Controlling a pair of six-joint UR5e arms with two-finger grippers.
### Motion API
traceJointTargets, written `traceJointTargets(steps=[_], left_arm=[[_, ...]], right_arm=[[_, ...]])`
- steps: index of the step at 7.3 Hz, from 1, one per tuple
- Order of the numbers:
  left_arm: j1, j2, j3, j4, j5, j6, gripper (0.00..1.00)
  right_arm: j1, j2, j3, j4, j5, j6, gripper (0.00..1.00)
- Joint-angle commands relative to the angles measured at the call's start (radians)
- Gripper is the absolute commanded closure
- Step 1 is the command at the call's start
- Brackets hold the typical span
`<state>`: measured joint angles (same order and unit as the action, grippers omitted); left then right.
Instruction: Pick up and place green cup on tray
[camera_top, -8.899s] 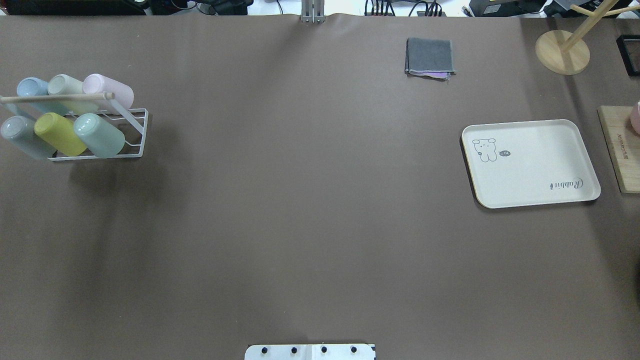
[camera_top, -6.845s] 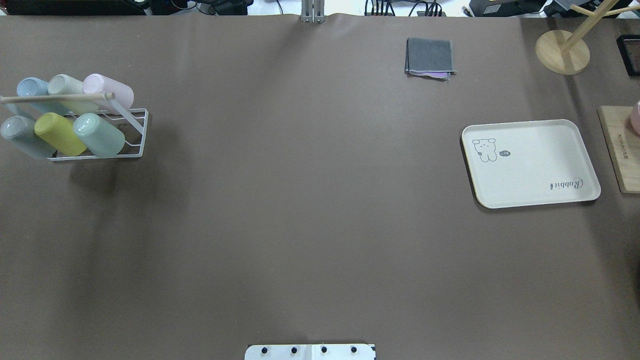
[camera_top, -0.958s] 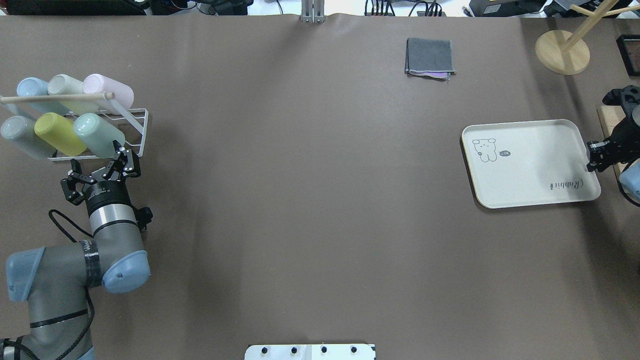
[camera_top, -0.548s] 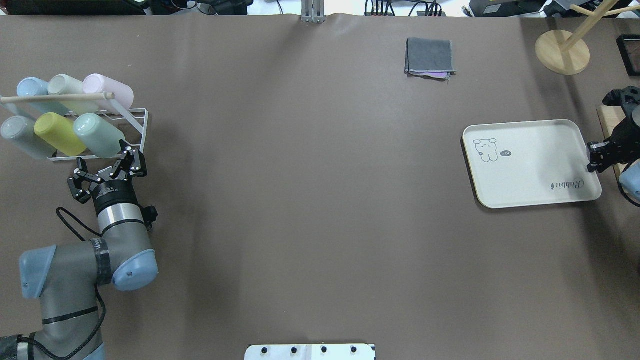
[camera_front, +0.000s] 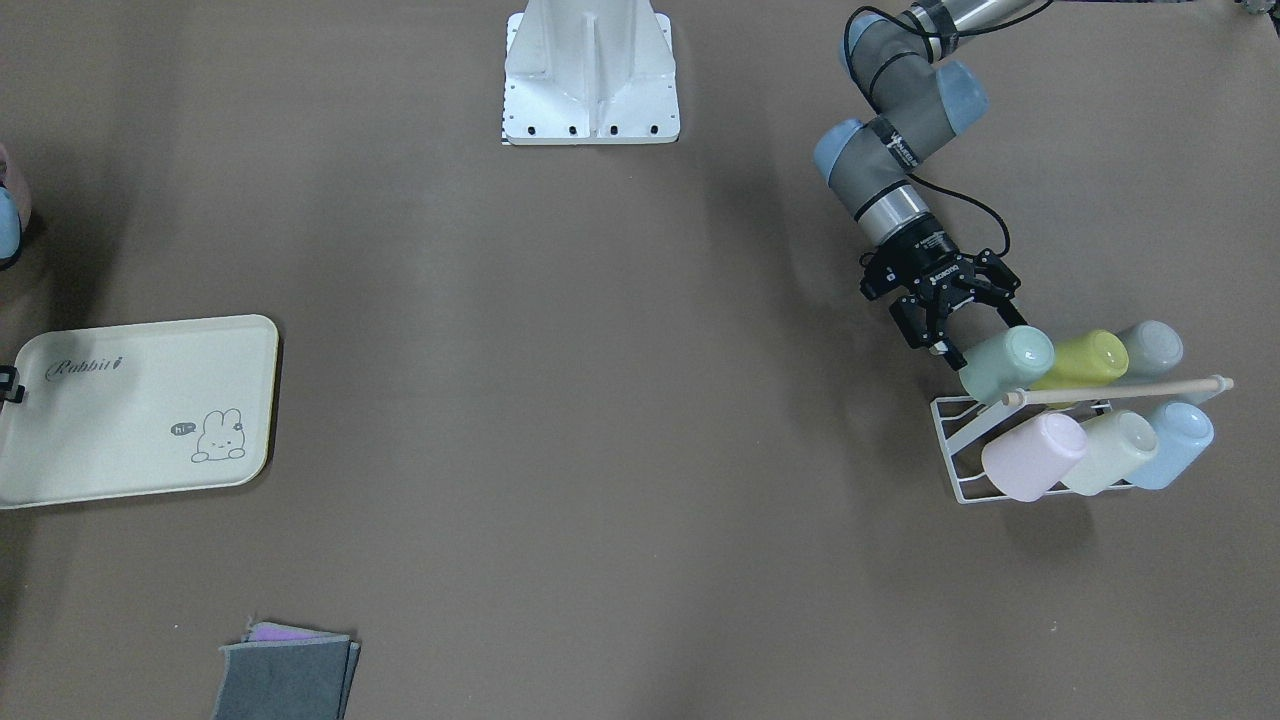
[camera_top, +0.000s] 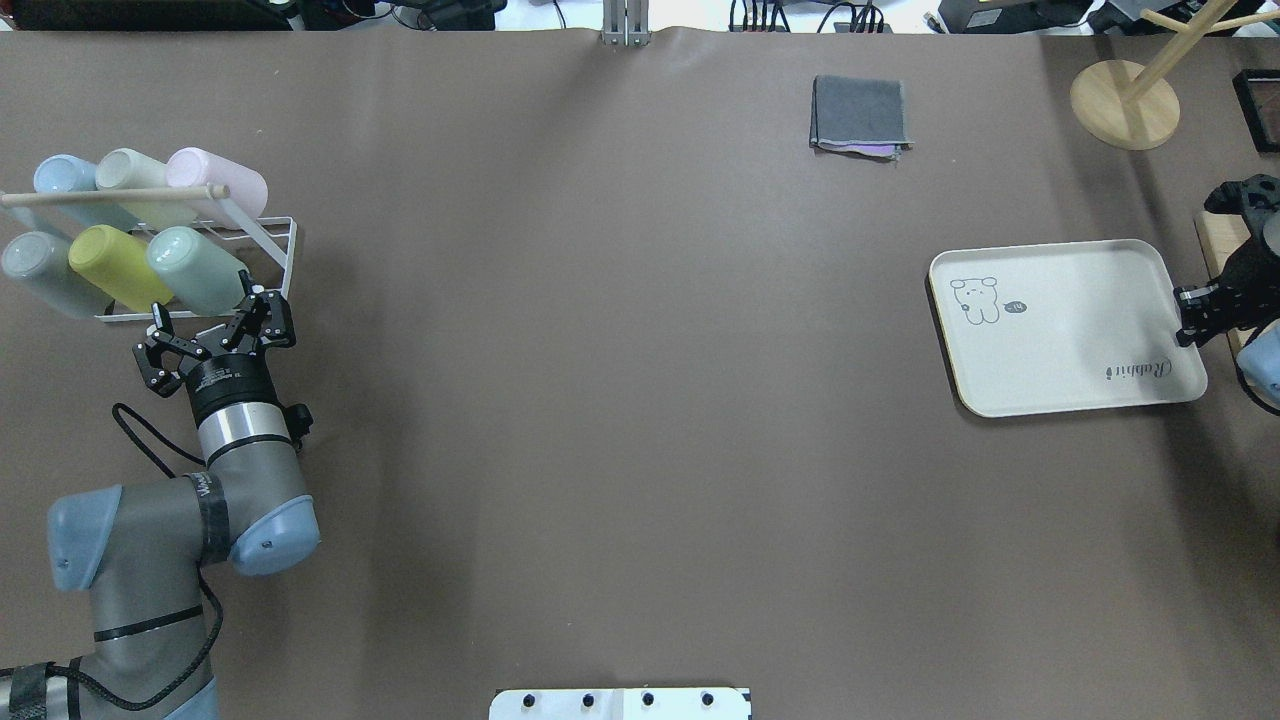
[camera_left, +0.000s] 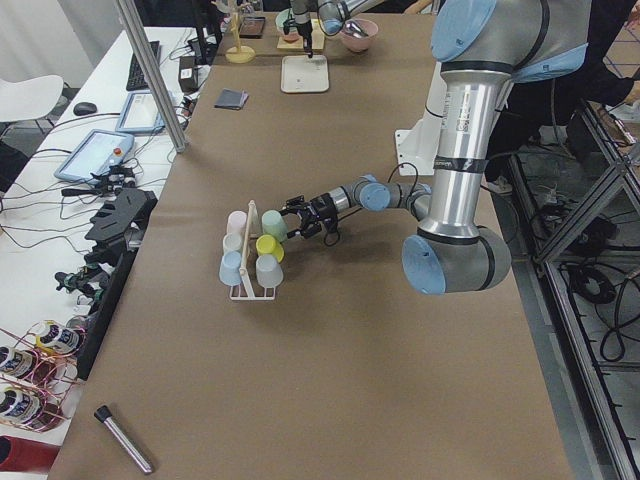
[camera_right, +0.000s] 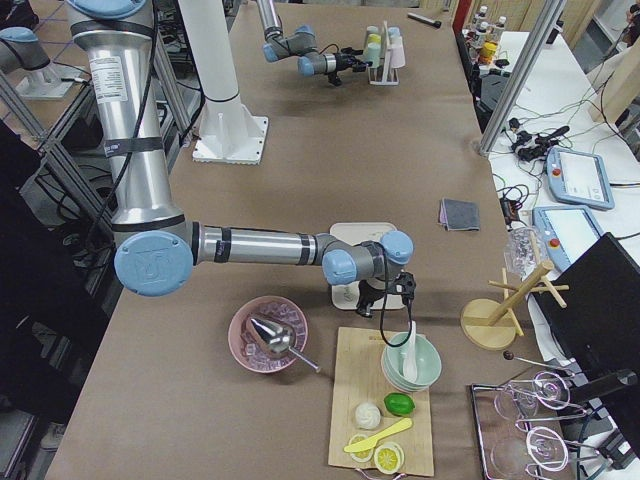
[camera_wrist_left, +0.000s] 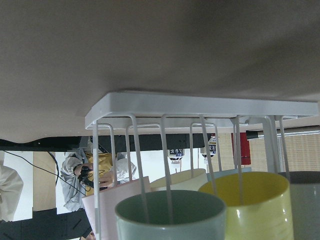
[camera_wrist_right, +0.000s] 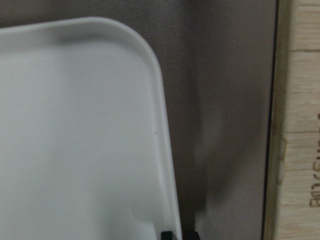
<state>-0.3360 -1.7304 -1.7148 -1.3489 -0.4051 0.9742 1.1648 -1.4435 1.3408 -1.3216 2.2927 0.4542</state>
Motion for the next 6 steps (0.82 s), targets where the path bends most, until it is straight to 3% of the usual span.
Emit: traceJointTargets(steps=[1,6], left_arm=[[-0.006,0.002,0.014,0.004,0.026,0.000,0.01],[-0.014,-0.009,0.015,0.033,0.060,-0.002,0.01]], right_arm=[[0.001,0.000,0.000,0.012,0.001,0.001,0.99],[0.002,-0.003,0.038,0.012,0.008,0.003,1.00]])
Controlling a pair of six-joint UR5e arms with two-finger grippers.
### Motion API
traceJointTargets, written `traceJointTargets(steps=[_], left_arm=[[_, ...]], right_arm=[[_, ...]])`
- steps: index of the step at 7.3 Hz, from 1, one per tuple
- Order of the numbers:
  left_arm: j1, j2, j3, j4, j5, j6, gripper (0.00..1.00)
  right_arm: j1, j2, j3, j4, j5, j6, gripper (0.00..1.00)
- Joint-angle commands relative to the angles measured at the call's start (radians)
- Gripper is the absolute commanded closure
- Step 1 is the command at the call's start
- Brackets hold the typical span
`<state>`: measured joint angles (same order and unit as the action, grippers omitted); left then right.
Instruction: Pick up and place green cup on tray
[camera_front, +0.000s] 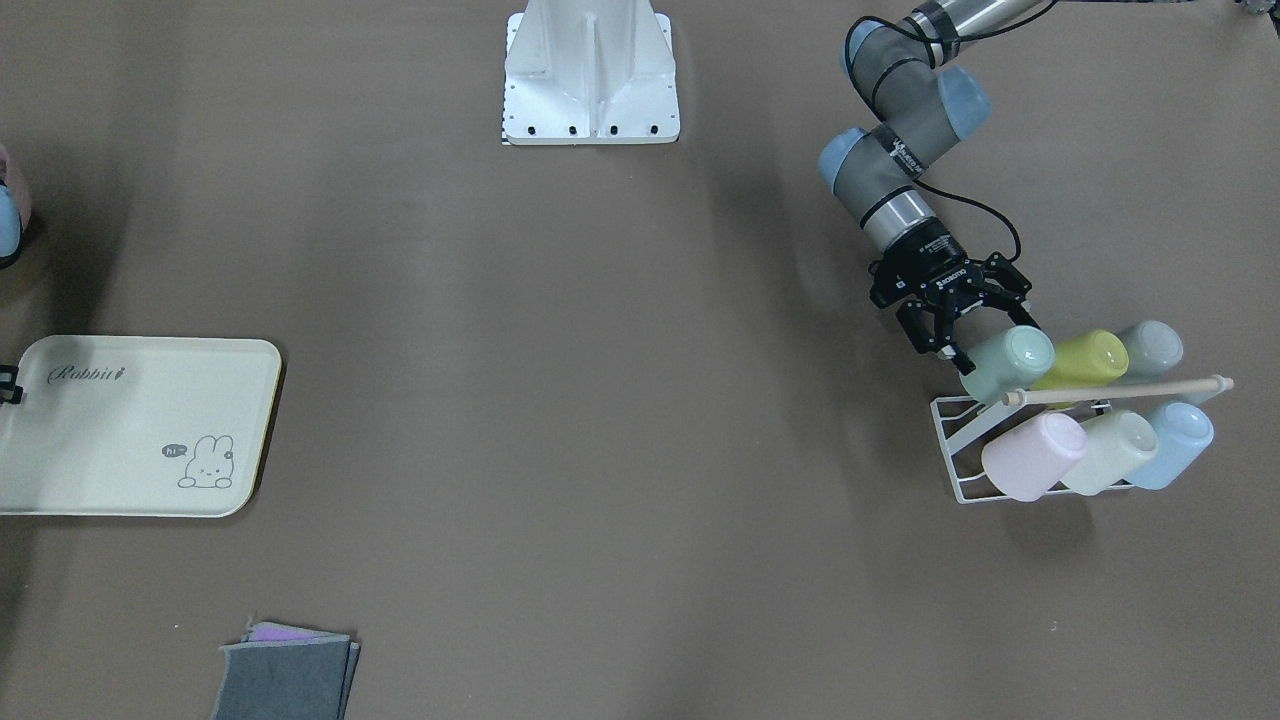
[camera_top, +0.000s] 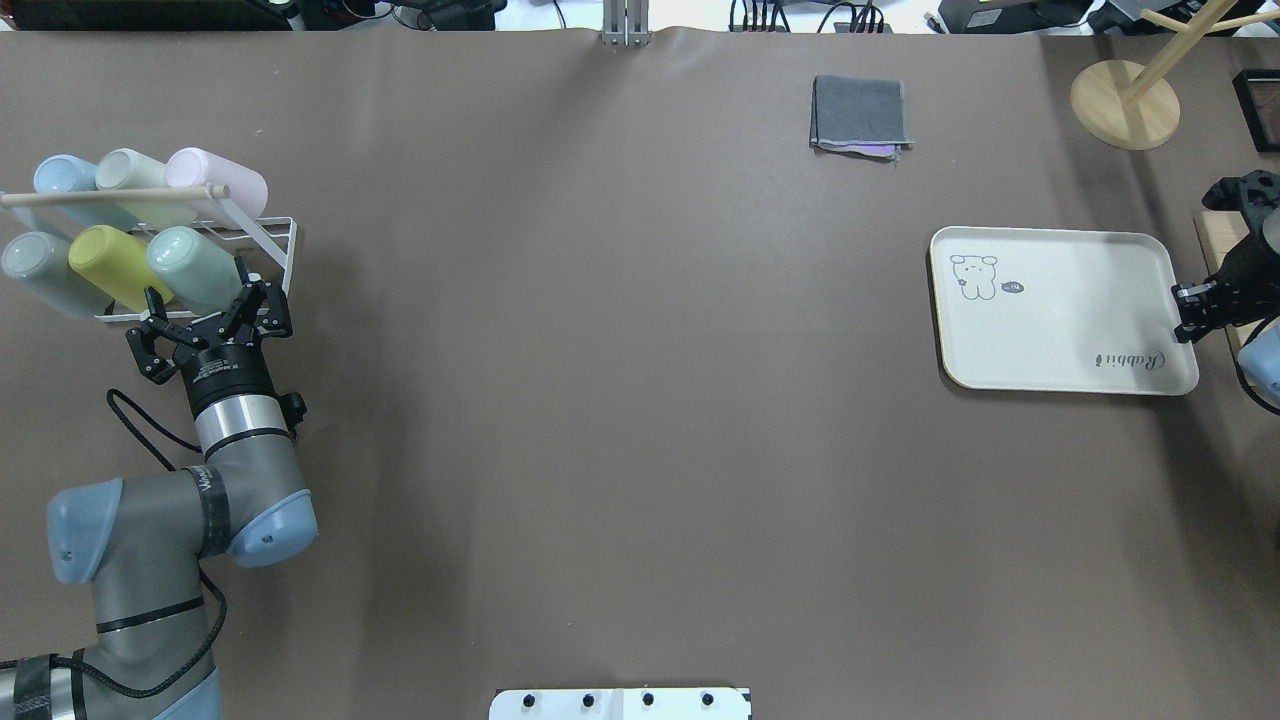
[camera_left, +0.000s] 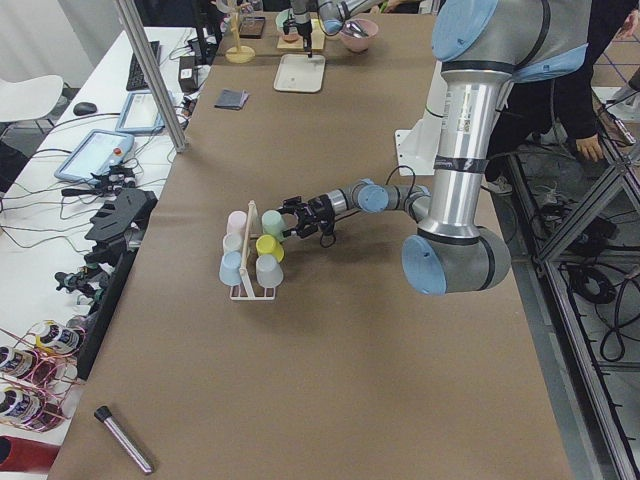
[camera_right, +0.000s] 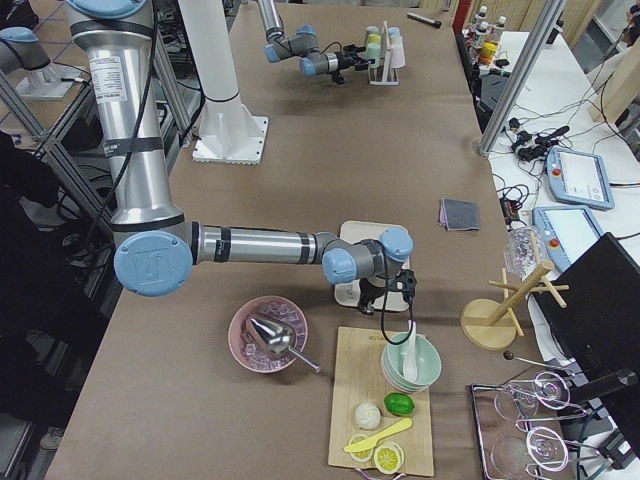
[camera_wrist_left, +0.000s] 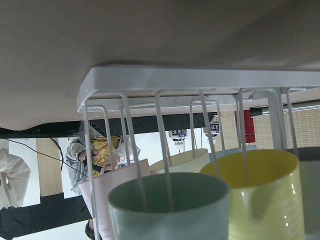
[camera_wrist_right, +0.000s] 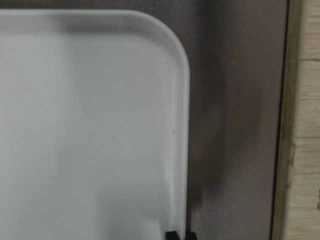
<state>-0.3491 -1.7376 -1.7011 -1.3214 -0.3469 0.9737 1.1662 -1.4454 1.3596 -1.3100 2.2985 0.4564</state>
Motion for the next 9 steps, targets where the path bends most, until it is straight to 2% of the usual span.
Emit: traceJointTargets(steps=[1,5,7,9], left_arm=[[-0.001,-0.013,0.015,0.005,0.002,-0.004,0.01],[-0.010,-0.037,0.050,0.017,0.023,-0.009,0.01],[-0.013,-0.040,0.057,0.025,0.037,-0.007,0.01],[-0.014,-0.039,0.054,0.033,0.037,-0.009,0.01]], right_arm=[[0.004,-0.003,0.045,0.000,0.009,0.004,1.00],[0.113,0.016,0.061,-0.002,0.229,0.011,1.00],[0.128,0.019,0.129,-0.002,0.283,0.114,1.00],[0.127,0.019,0.226,-0.003,0.294,0.206,1.00]])
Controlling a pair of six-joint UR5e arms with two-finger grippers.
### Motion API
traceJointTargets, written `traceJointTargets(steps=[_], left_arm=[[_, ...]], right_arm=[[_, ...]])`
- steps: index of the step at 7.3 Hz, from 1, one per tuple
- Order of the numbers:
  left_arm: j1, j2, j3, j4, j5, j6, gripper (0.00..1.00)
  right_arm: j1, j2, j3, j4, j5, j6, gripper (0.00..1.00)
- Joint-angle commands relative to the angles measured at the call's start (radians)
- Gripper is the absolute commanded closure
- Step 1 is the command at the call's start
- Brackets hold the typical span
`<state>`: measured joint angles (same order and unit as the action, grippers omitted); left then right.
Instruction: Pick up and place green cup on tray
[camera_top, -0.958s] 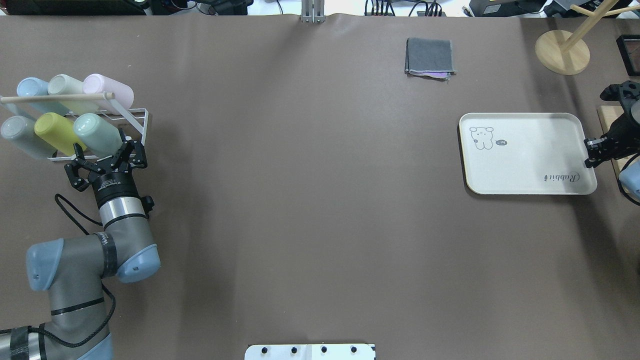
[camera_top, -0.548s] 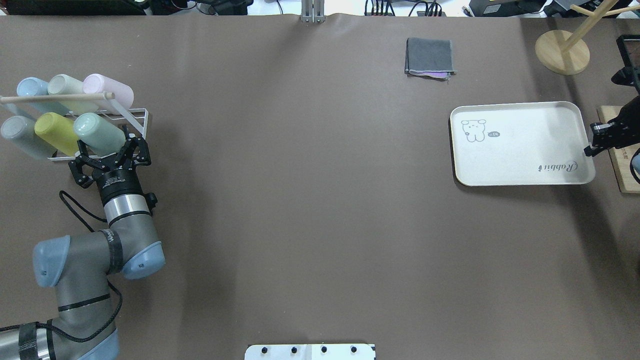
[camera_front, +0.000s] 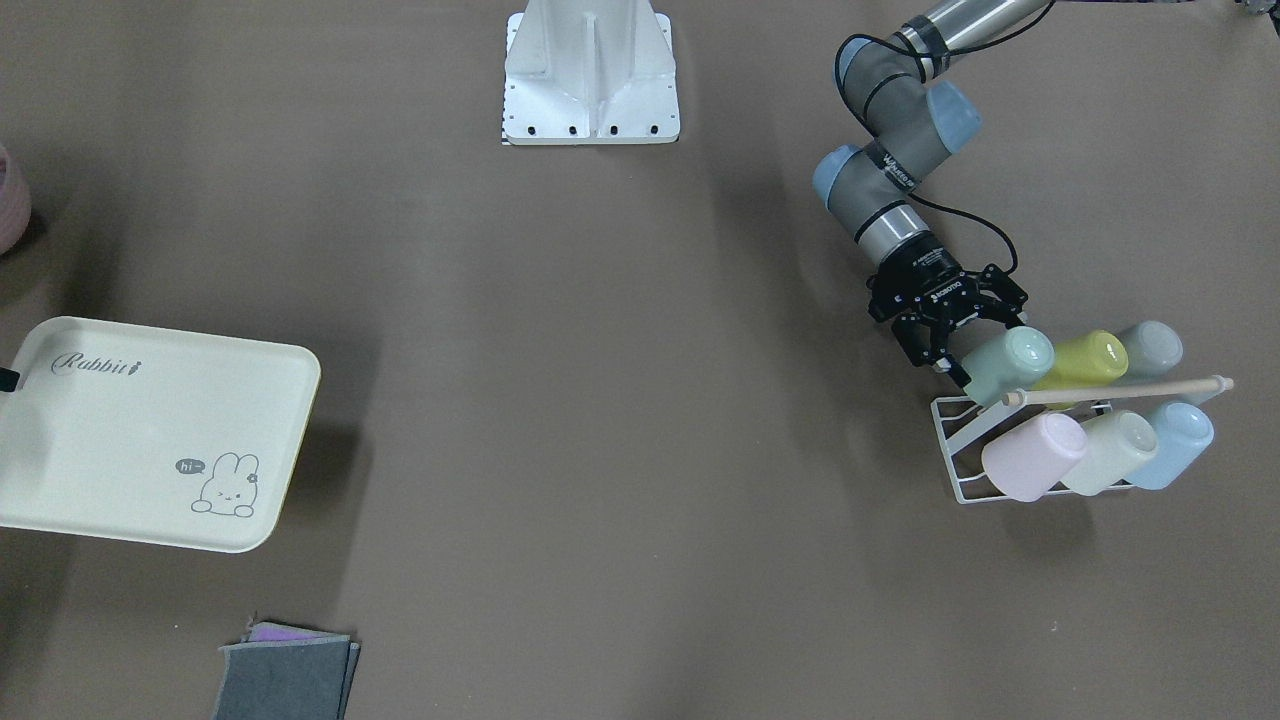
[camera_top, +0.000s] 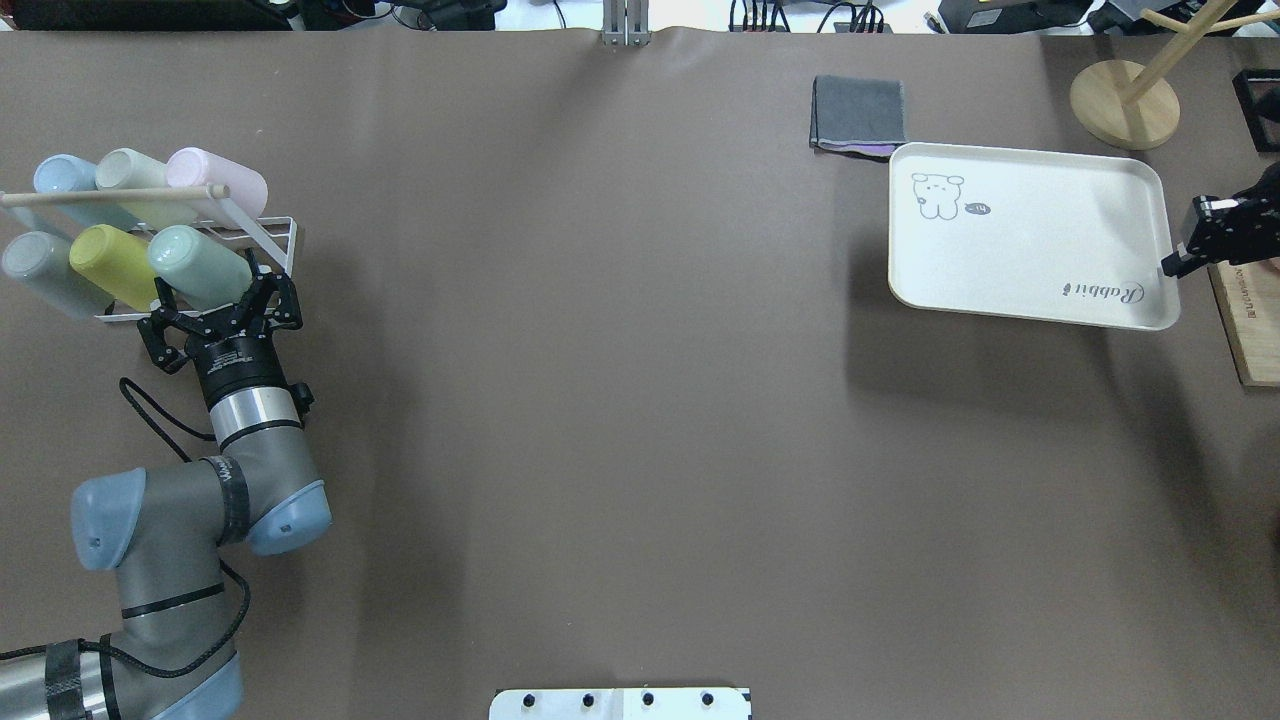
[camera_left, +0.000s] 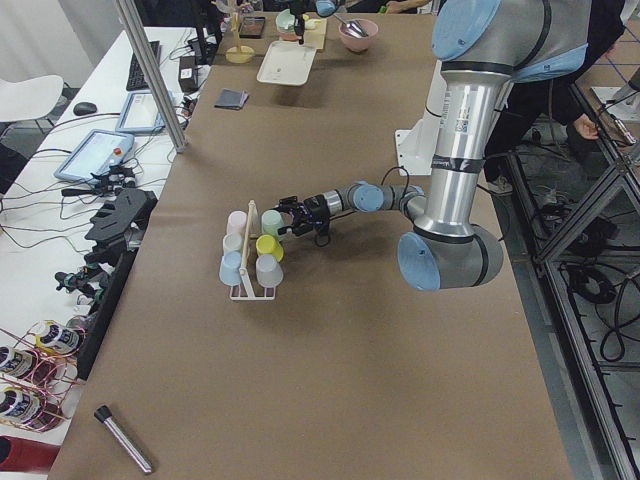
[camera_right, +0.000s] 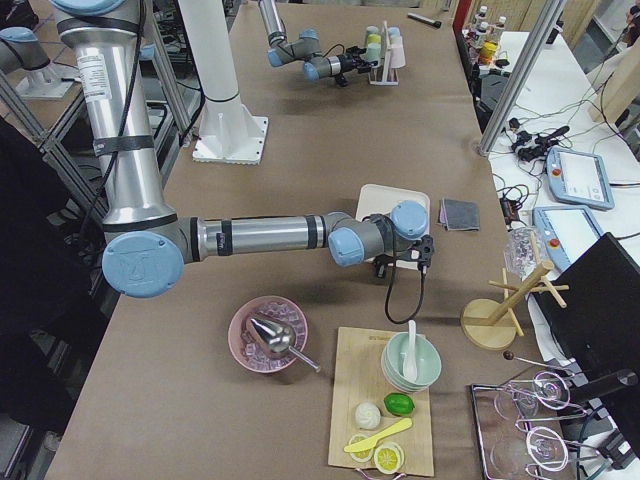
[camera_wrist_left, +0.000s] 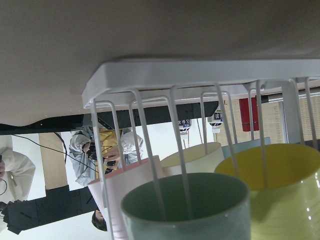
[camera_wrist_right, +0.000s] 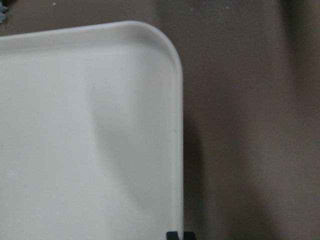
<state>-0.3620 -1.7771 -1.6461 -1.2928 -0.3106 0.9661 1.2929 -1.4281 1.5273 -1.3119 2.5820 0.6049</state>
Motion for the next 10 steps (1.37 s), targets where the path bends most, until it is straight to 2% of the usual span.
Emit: traceJointTargets(steps=[1,2,5,7,9,10], left_arm=[[-0.002,0.001,0.000,0.004,0.002,-0.001,0.01],[-0.002,0.001,0.005,0.004,0.007,-0.001,0.01],[-0.002,0.002,0.006,0.004,0.007,-0.003,0.01],[-0.002,0.002,0.009,0.004,0.007,-0.001,0.03],[-0.002,0.002,0.017,0.004,0.007,-0.001,0.03],[-0.002,0.001,0.020,0.006,0.007,-0.001,0.03]], right_arm=[[-0.036,0.029,0.076,-0.009,0.015,0.064,1.00],[-0.090,0.079,0.065,-0.012,0.010,0.072,1.00],[-0.239,0.245,0.063,-0.006,-0.005,0.327,1.00],[-0.325,0.326,0.062,-0.003,-0.028,0.416,1.00],[-0.420,0.405,0.056,-0.001,-0.135,0.472,1.00],[-0.455,0.458,0.024,-0.001,-0.175,0.492,1.00]])
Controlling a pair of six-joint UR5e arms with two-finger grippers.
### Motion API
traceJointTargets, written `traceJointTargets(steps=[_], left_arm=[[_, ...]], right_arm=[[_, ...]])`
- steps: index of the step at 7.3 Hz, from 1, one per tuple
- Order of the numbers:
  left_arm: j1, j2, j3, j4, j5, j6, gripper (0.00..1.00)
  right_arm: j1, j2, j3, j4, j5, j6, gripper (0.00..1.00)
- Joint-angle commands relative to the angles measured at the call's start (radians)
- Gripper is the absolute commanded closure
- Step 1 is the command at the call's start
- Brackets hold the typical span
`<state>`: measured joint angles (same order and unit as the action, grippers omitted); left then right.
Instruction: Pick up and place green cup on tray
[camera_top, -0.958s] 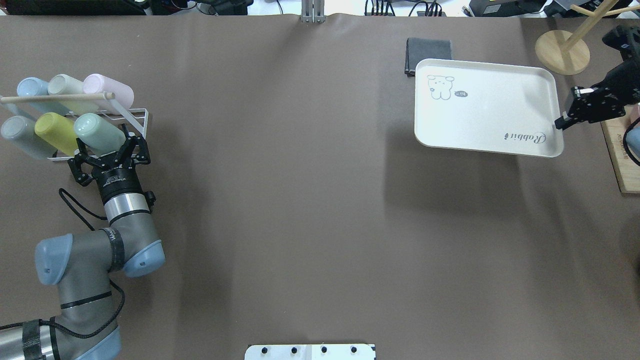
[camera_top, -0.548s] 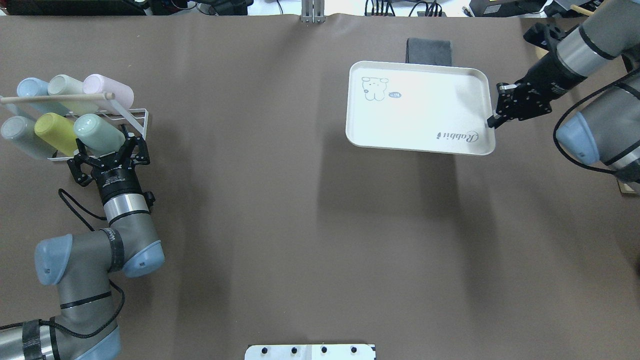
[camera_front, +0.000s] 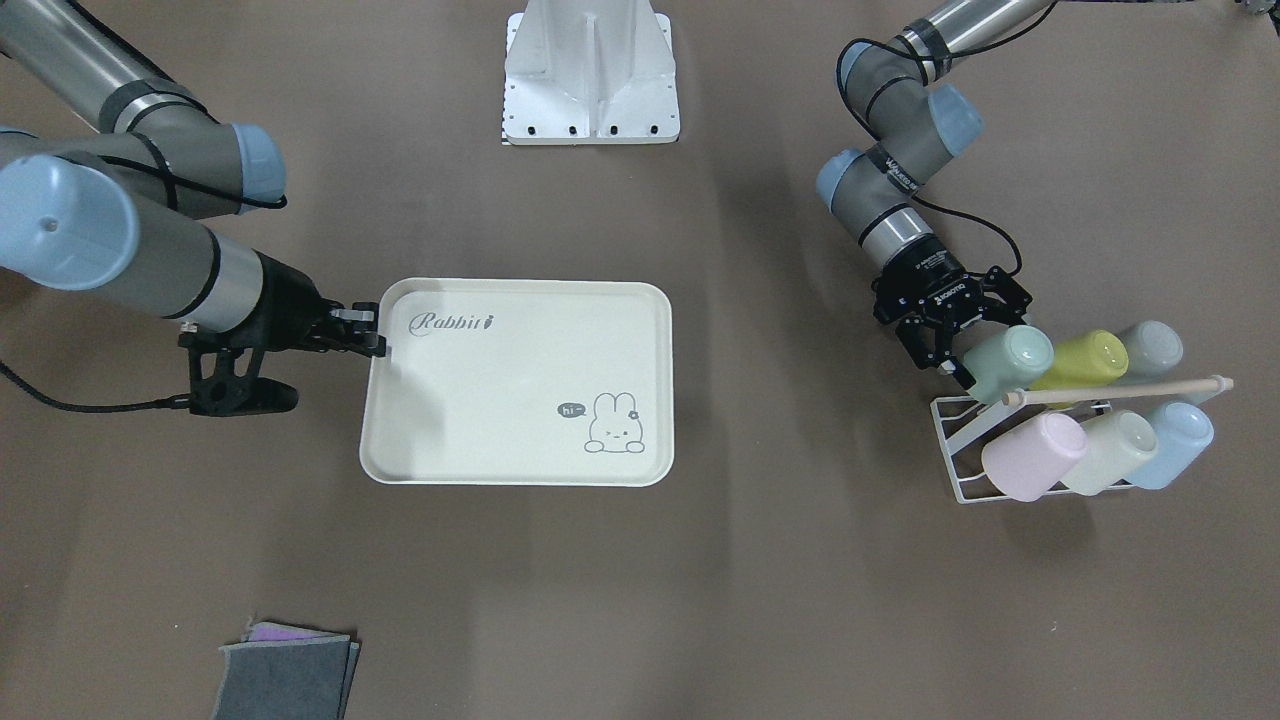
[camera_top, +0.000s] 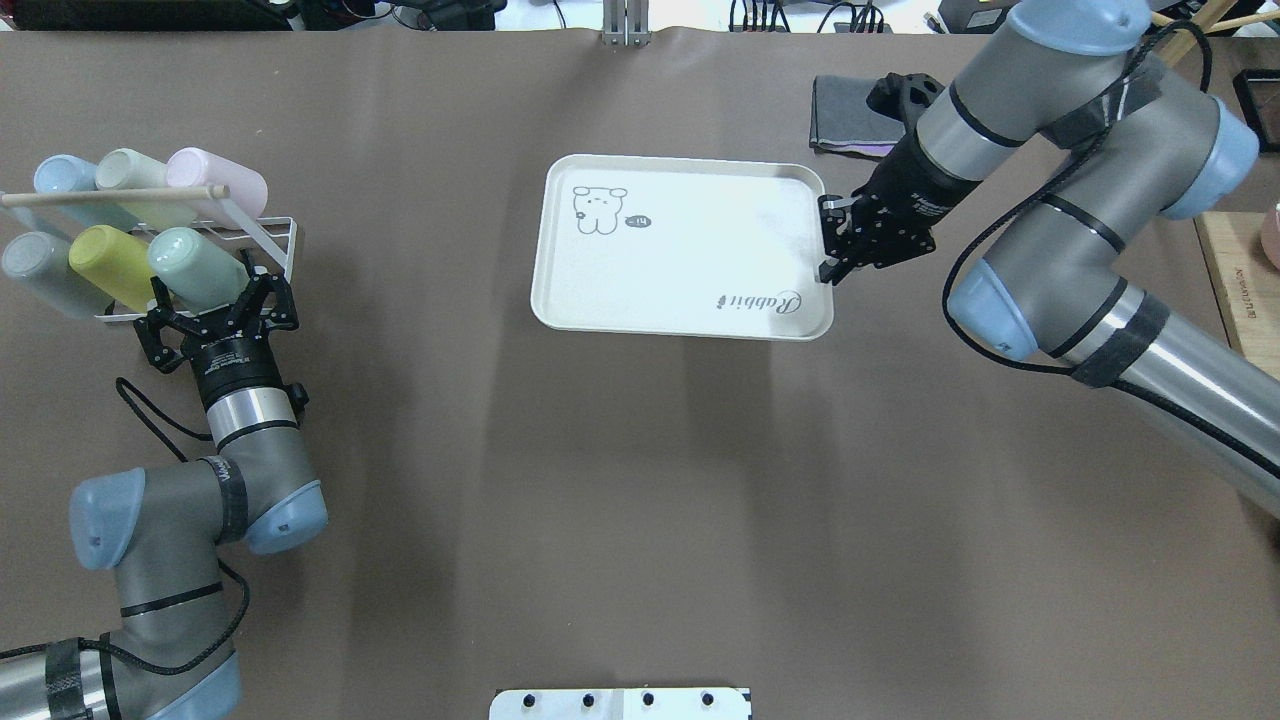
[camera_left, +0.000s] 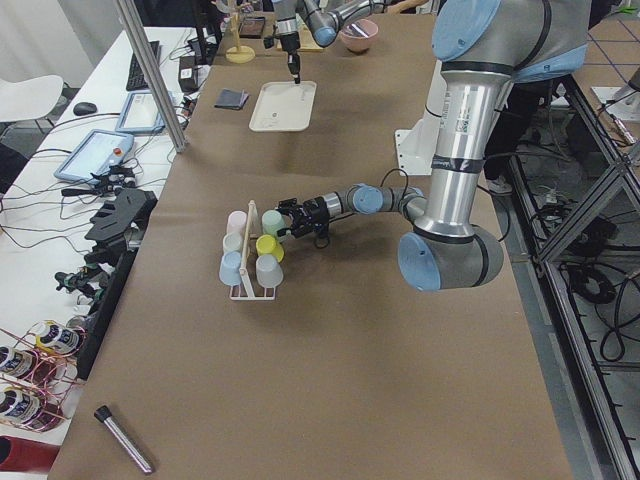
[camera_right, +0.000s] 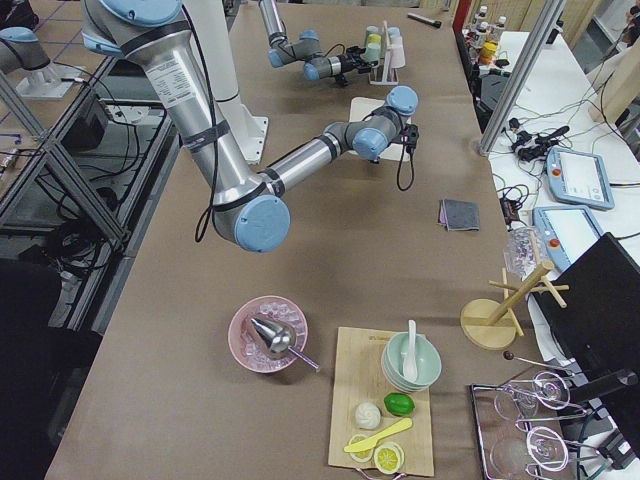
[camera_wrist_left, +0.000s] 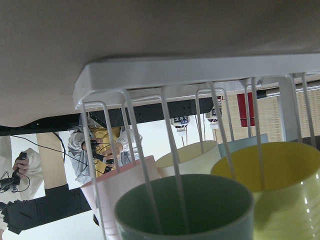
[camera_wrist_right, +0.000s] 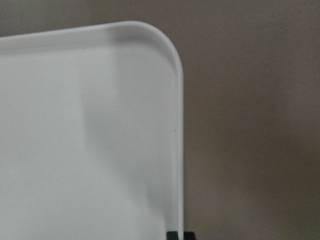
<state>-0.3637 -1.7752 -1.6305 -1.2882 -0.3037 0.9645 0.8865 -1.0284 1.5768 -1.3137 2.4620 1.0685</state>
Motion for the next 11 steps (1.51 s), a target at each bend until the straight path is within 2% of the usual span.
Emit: traceJointTargets(steps=[1,2,4,5,6,9,11], left_arm=[[0.000,-0.001,0.004,0.001,-0.002,0.000,0.04],[0.000,-0.001,0.006,0.001,-0.002,0.000,0.14],[0.000,-0.001,0.004,0.001,-0.002,0.000,0.36],[0.000,0.000,0.001,0.001,0.000,0.002,0.52],[-0.001,0.006,-0.017,0.001,0.000,0.003,0.64],[-0.009,0.068,-0.107,0.007,0.032,0.013,0.73],[-0.009,0.092,-0.163,0.007,0.034,0.013,0.73]], right_arm=[[-0.085,0.101,-0.050,0.004,-0.101,0.054,1.00],[-0.113,0.126,-0.073,0.017,-0.122,0.059,1.00],[-0.161,0.158,-0.171,0.149,-0.147,0.128,1.00],[-0.176,0.165,-0.225,0.206,-0.147,0.136,1.00],[-0.193,0.163,-0.259,0.241,-0.149,0.163,1.00],[-0.211,0.157,-0.265,0.249,-0.164,0.214,1.00],[-0.221,0.156,-0.264,0.254,-0.173,0.214,1.00]])
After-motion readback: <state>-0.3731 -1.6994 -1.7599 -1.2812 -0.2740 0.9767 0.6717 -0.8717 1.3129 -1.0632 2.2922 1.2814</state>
